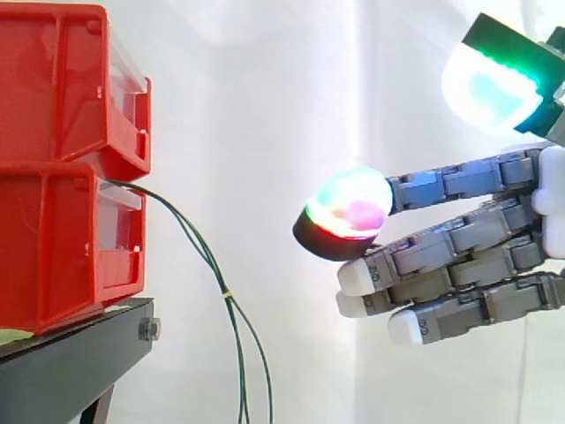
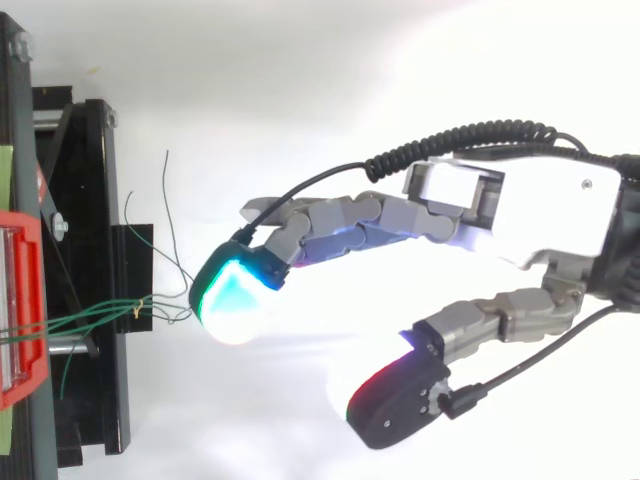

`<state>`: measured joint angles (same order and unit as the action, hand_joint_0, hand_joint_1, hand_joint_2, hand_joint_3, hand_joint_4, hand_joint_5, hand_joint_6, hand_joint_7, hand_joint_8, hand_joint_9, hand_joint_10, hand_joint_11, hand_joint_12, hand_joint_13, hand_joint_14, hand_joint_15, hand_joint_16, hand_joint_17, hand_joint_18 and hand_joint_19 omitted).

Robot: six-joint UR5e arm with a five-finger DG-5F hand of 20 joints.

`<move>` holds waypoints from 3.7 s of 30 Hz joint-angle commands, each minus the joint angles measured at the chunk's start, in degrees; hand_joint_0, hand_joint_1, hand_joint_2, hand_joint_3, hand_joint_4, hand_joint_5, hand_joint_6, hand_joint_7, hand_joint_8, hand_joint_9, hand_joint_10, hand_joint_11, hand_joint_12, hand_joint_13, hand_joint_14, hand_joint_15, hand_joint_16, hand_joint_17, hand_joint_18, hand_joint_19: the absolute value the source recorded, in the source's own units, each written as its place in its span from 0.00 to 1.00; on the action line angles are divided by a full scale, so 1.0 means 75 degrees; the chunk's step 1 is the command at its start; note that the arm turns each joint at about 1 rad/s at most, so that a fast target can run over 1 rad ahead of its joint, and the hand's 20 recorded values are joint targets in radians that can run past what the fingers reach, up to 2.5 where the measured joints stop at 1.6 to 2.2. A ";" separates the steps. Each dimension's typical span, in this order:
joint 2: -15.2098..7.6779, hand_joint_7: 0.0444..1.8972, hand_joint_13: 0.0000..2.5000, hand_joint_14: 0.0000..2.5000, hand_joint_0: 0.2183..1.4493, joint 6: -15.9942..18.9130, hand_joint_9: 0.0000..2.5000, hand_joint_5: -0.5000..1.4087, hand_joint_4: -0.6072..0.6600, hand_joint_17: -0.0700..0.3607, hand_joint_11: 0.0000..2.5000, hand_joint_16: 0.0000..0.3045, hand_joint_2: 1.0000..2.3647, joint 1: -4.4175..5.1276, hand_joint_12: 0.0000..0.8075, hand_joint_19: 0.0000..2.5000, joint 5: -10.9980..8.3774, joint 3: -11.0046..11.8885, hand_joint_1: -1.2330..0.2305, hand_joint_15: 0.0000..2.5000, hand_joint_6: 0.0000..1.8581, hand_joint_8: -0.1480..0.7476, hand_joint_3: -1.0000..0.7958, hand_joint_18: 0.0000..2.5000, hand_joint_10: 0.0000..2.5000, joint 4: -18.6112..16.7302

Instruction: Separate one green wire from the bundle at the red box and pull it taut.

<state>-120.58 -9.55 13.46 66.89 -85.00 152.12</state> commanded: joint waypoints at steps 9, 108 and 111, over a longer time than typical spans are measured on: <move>-0.0094 0.36 0.12 0.00 0.27 -0.0789 0.19 0.15 0.66 0.39 0.01 0.15 0.00 0.0010 0.39 0.09 -0.0633 -0.0011 0.50 0.01 0.27 0.46 0.28 0.13 0.00 -0.0548; -0.2169 0.56 0.23 0.00 0.31 -0.0344 0.29 0.19 0.71 0.37 0.07 0.13 0.00 -0.0072 0.40 0.14 0.0246 0.1654 0.49 0.07 0.27 0.47 0.31 0.20 0.00 -0.1439; -0.2169 0.61 0.24 0.00 0.32 -0.0390 0.29 0.20 0.68 0.37 0.08 0.13 0.00 -0.0107 0.39 0.14 0.0246 0.1665 0.49 0.07 0.27 0.48 0.32 0.21 0.00 -0.1204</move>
<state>-136.84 -12.21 12.92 68.70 -72.53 141.58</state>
